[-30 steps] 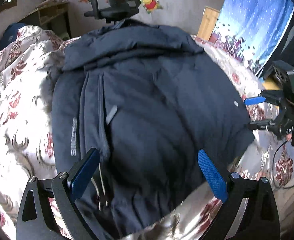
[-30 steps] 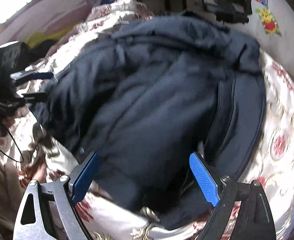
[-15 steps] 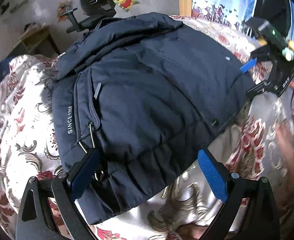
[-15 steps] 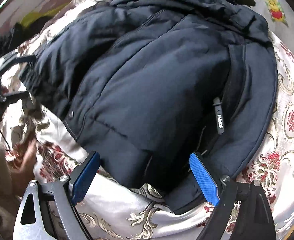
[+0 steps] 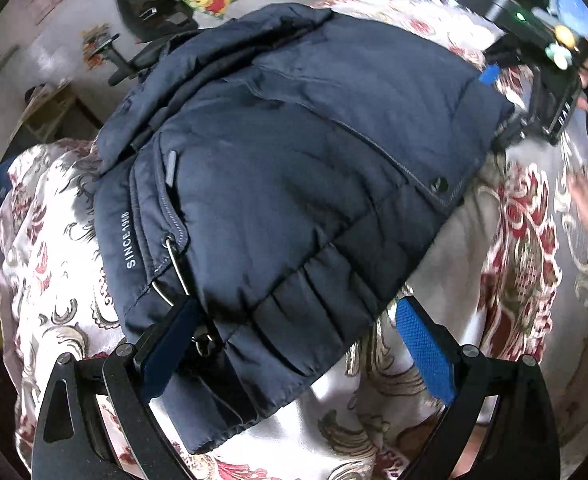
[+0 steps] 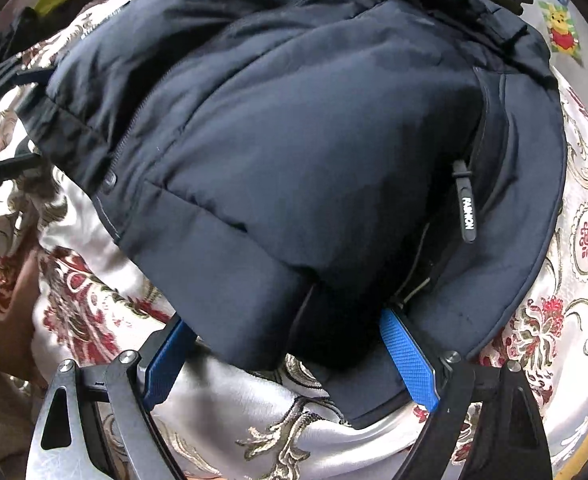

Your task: Fold large clothes

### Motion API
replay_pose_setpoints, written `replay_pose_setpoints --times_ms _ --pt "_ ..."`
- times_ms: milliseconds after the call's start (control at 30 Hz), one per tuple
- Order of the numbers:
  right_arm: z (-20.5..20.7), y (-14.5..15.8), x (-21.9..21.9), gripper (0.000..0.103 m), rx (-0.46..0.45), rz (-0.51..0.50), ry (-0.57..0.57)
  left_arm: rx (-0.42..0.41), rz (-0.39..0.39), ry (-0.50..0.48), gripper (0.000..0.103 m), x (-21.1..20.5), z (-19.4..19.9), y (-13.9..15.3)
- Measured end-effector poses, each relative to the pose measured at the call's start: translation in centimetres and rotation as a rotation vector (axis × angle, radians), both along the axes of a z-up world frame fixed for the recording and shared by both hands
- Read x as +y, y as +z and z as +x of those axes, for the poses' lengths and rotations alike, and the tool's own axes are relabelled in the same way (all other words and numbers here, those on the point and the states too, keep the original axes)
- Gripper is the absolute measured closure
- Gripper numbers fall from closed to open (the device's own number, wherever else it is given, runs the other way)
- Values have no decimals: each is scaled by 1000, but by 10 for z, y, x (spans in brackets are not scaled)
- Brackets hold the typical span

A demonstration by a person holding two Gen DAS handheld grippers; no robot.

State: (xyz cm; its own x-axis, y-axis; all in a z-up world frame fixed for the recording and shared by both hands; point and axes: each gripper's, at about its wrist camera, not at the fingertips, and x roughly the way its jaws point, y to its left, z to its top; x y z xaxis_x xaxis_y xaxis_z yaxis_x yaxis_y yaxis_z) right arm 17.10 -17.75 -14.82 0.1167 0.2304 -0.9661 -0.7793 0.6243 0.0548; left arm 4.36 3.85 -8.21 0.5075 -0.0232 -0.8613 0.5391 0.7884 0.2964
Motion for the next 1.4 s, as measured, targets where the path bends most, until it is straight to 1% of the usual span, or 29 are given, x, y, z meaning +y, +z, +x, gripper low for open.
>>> replay_pose_setpoints --times_ms 167,200,300,367,467,567,600,633,767,833,867,900,933,967,1000,1033,1067,1100,1133,1200,1233,1267,1400 --pt "-11 -13 12 12 -79 -77 41 -17 42 -17 7 -1 -4 -9" --pt "-12 -15 14 12 -86 -83 42 -25 63 -18 7 -3 -4 -12" --pt "-11 -16 14 12 -90 -74 24 -63 147 -20 7 -6 -5 -21" --pt "-7 -14 11 12 -75 -52 1 -75 178 -3 7 -4 -3 -27" --pt "-2 -11 8 12 -77 -27 -23 -91 160 28 7 0 0 -27" --pt "-4 -6 9 12 -112 -22 -48 -119 140 56 7 3 0 -23" --pt "-9 -5 11 12 -140 -30 -60 -133 139 62 8 3 0 -21" --pt "-11 -4 9 12 -170 -42 -73 -146 140 68 10 1 -1 -19" --pt "-17 -6 5 12 -235 -71 -103 -180 126 96 19 2 -1 -13" --pt "-17 -4 2 13 -274 -81 -110 -188 116 108 27 1 -1 -9" --pt "-18 -4 0 17 -285 -81 -114 -187 112 111 29 1 0 -8" --pt "-18 -3 1 29 -289 -83 -117 -184 107 113 31 1 0 -7" --pt "-17 -4 0 36 -289 -90 -118 -179 100 115 32 1 2 -5" --pt "-16 -5 -2 47 -286 -96 -118 -176 99 117 34 1 2 -4" --pt "-16 -6 -2 50 -278 -97 -118 -175 97 119 36 2 1 -4" --pt "-16 -5 -5 50 -277 -91 -122 -172 93 122 37 2 2 -2" --pt "-15 -3 -7 54 -281 -83 -126 -168 85 127 38 2 4 0" --pt "-12 0 -9 60 -286 -76 -132 -165 80 130 40 2 4 2" --pt "-12 3 -11 64 -292 -68 -140 -163 74 133 42 1 5 4" --pt "-7 9 -18 83 -297 -36 -154 -163 67 137 44 0 6 6" --pt "-6 15 -20 89 -296 -6 -154 -163 64 139 44 -1 6 7" --pt "-4 19 -16 92 -306 3 -158 -163 63 139 44 -1 7 8" --pt "-5 41 -19 96 -339 78 -184 -156 49 144 44 -1 8 14"
